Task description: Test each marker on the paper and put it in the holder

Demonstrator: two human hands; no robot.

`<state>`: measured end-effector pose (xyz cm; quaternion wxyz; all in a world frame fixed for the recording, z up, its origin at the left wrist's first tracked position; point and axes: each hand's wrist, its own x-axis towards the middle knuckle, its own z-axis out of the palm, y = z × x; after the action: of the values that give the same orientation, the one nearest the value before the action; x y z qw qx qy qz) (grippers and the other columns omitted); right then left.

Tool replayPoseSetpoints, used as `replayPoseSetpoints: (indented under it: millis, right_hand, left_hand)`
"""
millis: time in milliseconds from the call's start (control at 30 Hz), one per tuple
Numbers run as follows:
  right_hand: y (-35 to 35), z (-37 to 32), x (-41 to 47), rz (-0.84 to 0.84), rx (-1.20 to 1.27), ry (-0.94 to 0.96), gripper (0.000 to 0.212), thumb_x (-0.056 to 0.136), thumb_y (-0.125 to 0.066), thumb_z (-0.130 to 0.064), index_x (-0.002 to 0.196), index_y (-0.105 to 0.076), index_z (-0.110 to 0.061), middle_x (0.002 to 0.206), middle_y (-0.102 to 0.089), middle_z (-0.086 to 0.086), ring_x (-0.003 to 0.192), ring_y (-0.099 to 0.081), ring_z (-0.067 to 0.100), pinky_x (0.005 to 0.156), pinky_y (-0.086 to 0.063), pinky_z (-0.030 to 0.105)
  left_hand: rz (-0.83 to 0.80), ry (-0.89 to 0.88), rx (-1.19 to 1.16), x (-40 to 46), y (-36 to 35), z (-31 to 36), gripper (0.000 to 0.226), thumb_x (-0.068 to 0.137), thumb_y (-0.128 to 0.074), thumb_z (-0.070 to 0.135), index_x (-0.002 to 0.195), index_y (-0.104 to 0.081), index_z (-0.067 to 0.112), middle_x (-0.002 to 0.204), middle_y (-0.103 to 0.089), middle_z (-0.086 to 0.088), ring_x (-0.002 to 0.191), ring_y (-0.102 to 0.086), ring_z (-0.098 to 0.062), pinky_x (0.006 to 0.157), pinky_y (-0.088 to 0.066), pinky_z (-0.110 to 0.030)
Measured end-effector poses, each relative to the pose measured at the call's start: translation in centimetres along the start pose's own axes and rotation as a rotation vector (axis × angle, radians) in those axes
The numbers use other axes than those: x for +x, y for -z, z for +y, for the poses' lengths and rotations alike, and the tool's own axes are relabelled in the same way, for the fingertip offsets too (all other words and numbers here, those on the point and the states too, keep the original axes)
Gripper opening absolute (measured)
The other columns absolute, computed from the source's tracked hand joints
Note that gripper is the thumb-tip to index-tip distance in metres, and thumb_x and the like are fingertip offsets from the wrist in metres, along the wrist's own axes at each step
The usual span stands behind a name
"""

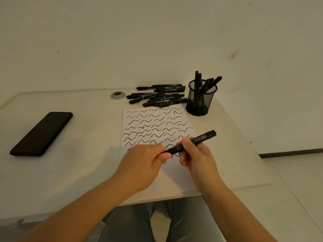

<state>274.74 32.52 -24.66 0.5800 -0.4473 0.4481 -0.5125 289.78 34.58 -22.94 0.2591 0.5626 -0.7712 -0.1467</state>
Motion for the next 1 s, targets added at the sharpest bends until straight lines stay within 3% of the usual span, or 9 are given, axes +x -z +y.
replayPoseSetpoints:
  millis: [100, 167, 433, 500, 600, 700, 833, 900, 1000]
  right_hand:
    - [0.4, -0.2, 0.2, -0.029, -0.003, 0.027, 0.034, 0.091, -0.049, -0.026, 0.063, -0.069, -0.020, 0.047, -0.049, -0.003, 0.046, -0.042, 0.008, 0.048, -0.038, 0.019]
    - [0.6, -0.2, 0.3, -0.044, 0.006, 0.040, 0.034, 0.090, -0.049, -0.025, 0.063, -0.069, -0.020, 0.045, -0.047, -0.003, 0.044, -0.040, 0.008, 0.047, -0.036, 0.018]
    - [2.0, -0.1, 0.4, -0.133, -0.015, 0.097, 0.026, 0.075, -0.052, -0.042, 0.067, -0.067, -0.023, 0.047, -0.047, -0.004, 0.045, -0.039, 0.008, 0.049, -0.037, 0.018]
    - [2.1, 0.1, 0.1, -0.104, -0.006, 0.108, 0.025, 0.077, -0.053, -0.040, 0.069, -0.064, -0.019, 0.046, -0.046, -0.003, 0.042, -0.037, 0.008, 0.045, -0.036, 0.017]
    - [2.1, 0.2, -0.3, -0.056, 0.066, 0.112, 0.025, 0.085, -0.056, -0.023, 0.060, -0.055, -0.017, 0.042, -0.044, -0.001, 0.038, -0.035, 0.012, 0.041, -0.033, 0.021]
    - [1.8, -0.2, -0.6, -0.059, 0.108, 0.053, 0.036, 0.086, -0.057, -0.016, 0.051, -0.049, -0.019, 0.040, -0.044, 0.002, 0.036, -0.035, 0.016, 0.041, -0.035, 0.024]
    - [1.5, -0.9, -0.3, -0.076, 0.235, -0.154, 0.034, 0.087, -0.054, -0.020, 0.054, -0.053, -0.013, 0.038, -0.042, 0.004, 0.032, -0.033, 0.013, 0.035, -0.029, 0.020]
    - [1.6, -1.3, 0.1, -0.100, 0.229, -0.224, 0.034, 0.089, -0.050, -0.017, 0.056, -0.051, -0.009, 0.037, -0.040, 0.005, 0.031, -0.029, 0.013, 0.035, -0.025, 0.020]
    - [2.0, -2.0, 0.7, -0.155, 0.189, -0.193, 0.039, 0.087, -0.046, -0.009, 0.048, -0.043, -0.011, 0.035, -0.036, 0.006, 0.029, -0.024, 0.014, 0.036, -0.020, 0.020]
  left_hand:
    - [-0.047, 0.053, -0.100, 0.0, 0.1, 0.6, 0.023, 0.091, -0.041, 0.037, 0.071, -0.048, 0.030, 0.055, -0.050, 0.008, 0.053, -0.052, -0.012, 0.051, -0.041, -0.025]
    - [-0.076, 0.137, -0.250, -0.1, 0.0, 0.8, 0.027, 0.091, -0.045, 0.033, 0.065, -0.050, 0.030, 0.051, -0.052, 0.007, 0.052, -0.057, -0.010, 0.054, -0.048, -0.018]
    - [-0.262, 0.315, -0.632, 0.3, -0.2, 1.6, 0.035, 0.093, -0.045, 0.027, 0.060, -0.055, 0.021, 0.040, -0.045, 0.009, 0.038, -0.042, -0.004, 0.051, -0.050, -0.020]
    - [-0.256, 0.283, -0.529, 0.3, -0.2, 1.6, 0.033, 0.092, -0.045, 0.031, 0.062, -0.056, 0.025, 0.042, -0.049, 0.010, 0.041, -0.047, -0.003, 0.053, -0.051, -0.021]
    - [-0.104, 0.078, -0.139, 0.4, -0.1, 1.6, 0.025, 0.088, -0.043, 0.045, 0.076, -0.060, 0.032, 0.058, -0.057, 0.014, 0.056, -0.054, -0.003, 0.059, -0.047, -0.022]
    - [0.031, -0.144, 0.125, 0.5, 0.3, 1.9, 0.039, 0.087, -0.039, 0.054, 0.098, -0.065, 0.027, 0.077, -0.061, 0.013, 0.064, -0.053, -0.006, 0.057, -0.044, -0.020]
    - [0.092, -0.370, 0.383, 0.7, 0.4, 1.8, 0.038, 0.085, -0.039, 0.040, 0.087, -0.070, 0.017, 0.066, -0.064, 0.004, 0.052, -0.057, -0.012, 0.041, -0.048, -0.024]
    - [0.063, -0.346, 0.396, 0.6, 0.4, 2.0, 0.043, 0.087, -0.037, 0.045, 0.087, -0.069, 0.016, 0.064, -0.064, 0.004, 0.049, -0.056, -0.013, 0.042, -0.047, -0.024]
    - [-0.041, -0.158, 0.165, 0.3, 0.7, 2.1, 0.051, 0.087, -0.024, 0.054, 0.096, -0.063, 0.021, 0.073, -0.062, 0.007, 0.060, -0.054, -0.011, 0.057, -0.043, -0.025]
